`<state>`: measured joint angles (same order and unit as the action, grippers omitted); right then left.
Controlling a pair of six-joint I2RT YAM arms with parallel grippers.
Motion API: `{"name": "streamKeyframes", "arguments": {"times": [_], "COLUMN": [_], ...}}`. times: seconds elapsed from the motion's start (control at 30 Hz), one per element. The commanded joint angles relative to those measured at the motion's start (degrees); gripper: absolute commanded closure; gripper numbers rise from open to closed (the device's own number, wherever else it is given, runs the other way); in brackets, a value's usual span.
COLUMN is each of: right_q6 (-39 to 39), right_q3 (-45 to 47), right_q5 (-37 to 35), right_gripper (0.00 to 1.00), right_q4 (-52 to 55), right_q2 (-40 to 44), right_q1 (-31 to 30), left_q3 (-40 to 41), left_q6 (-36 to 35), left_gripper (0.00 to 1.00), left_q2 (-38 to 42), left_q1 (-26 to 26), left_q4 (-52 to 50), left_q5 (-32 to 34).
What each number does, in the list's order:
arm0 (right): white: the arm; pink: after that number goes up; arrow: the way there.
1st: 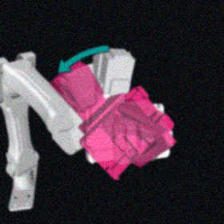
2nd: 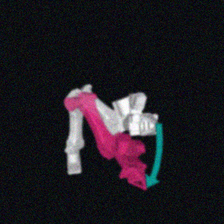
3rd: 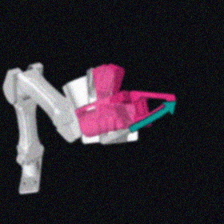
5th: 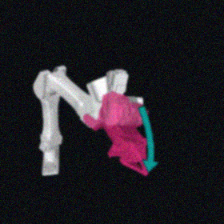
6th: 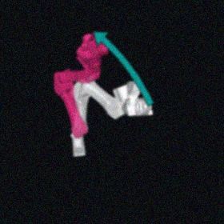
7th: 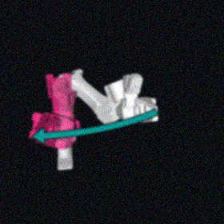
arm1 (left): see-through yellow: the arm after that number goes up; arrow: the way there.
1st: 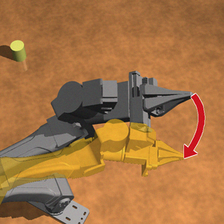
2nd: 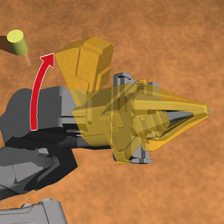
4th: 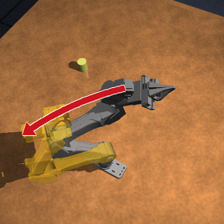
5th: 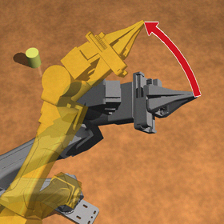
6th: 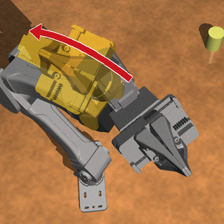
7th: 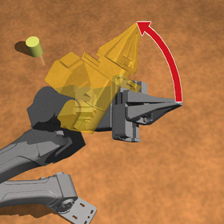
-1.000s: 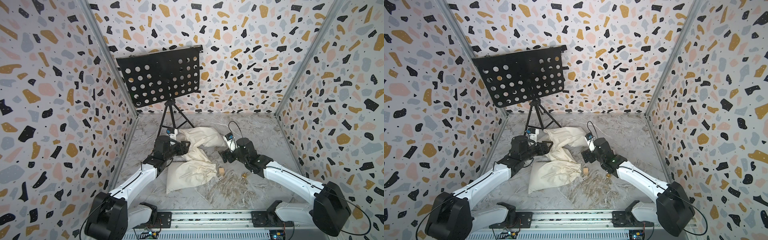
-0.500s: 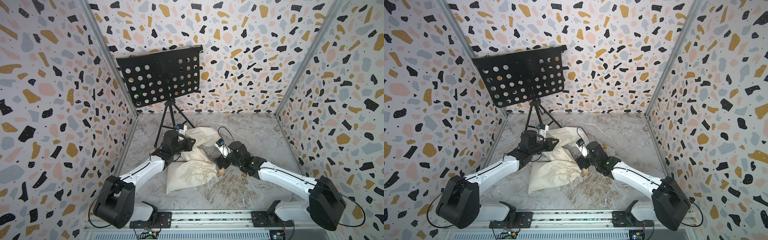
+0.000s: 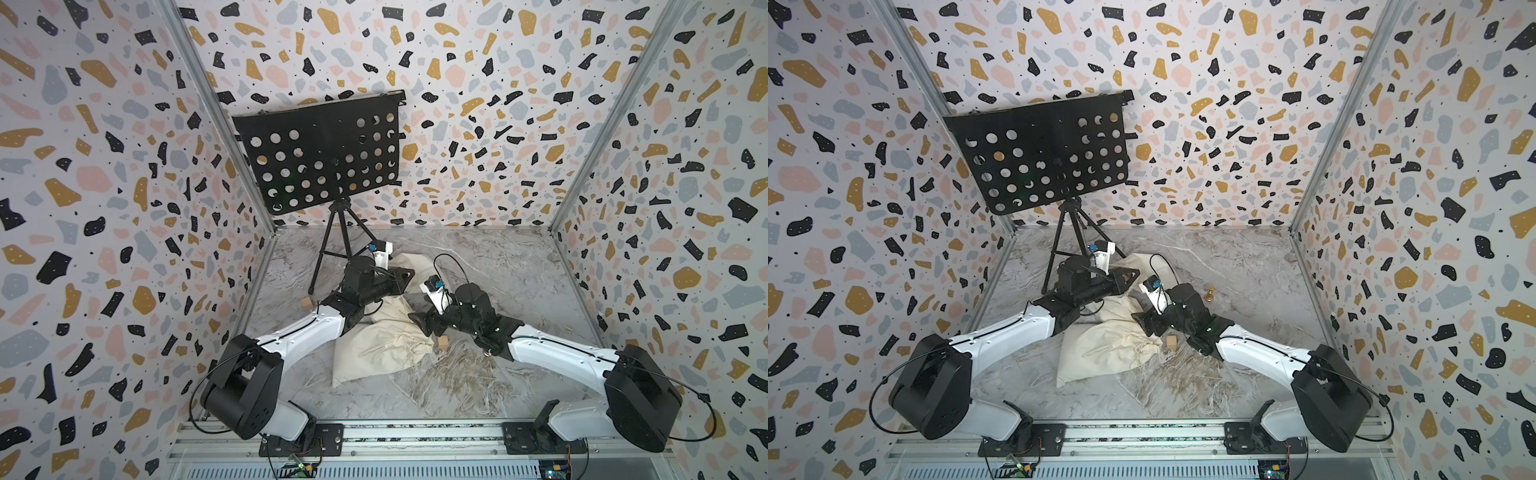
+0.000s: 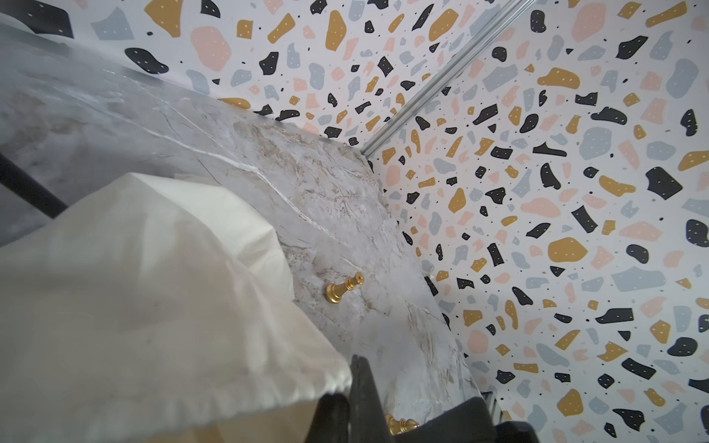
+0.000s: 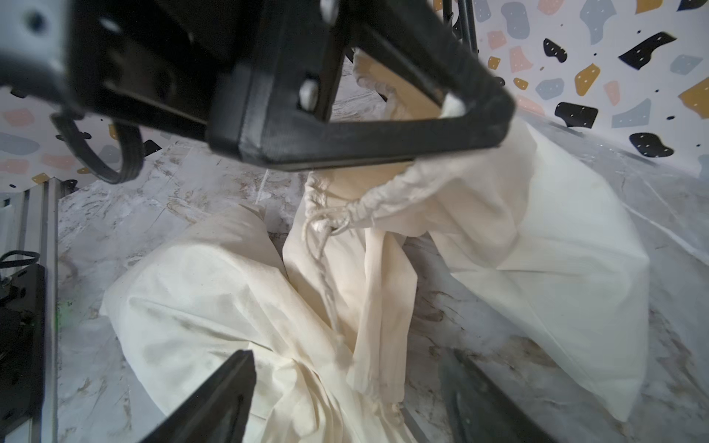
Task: Close the soil bag
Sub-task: Pick up the soil bag from the center of the board, then frap the soil bag at the center of the board.
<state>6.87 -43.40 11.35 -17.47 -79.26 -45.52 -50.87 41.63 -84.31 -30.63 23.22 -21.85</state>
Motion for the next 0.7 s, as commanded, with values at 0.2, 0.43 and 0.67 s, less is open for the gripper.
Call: {"name": "streamKeyframes", "arguments": {"times": [0.2,0.43,0.67], "right_q6": [1.80,-0.63,-6.01], "right_q3": [-0.27,-1.29,-0.97], "right_q5": [-0.99,-4.82,-10.97], "right_gripper": [0.21,0.43,1.00], "right_q4": [-9.05,-11.22,-8.33], "right_q2": [-4.70,-8.82,-3.83], "right_q1": [-0.23,-0.27,-0.19], "left_q3": [-3.30,-3.65,-2.50], "left_q6": [1.85,2.04,-1.29], "left_gripper": [1.00,1.00,1.00], "left_q2": [-1.37,-0.90,1.28], "left_q1": [-1.89,-2.41,-1.93], "left_q4": [4.83,4.37,2.02], "left_q5": [0.60,0.75,5.84]}}
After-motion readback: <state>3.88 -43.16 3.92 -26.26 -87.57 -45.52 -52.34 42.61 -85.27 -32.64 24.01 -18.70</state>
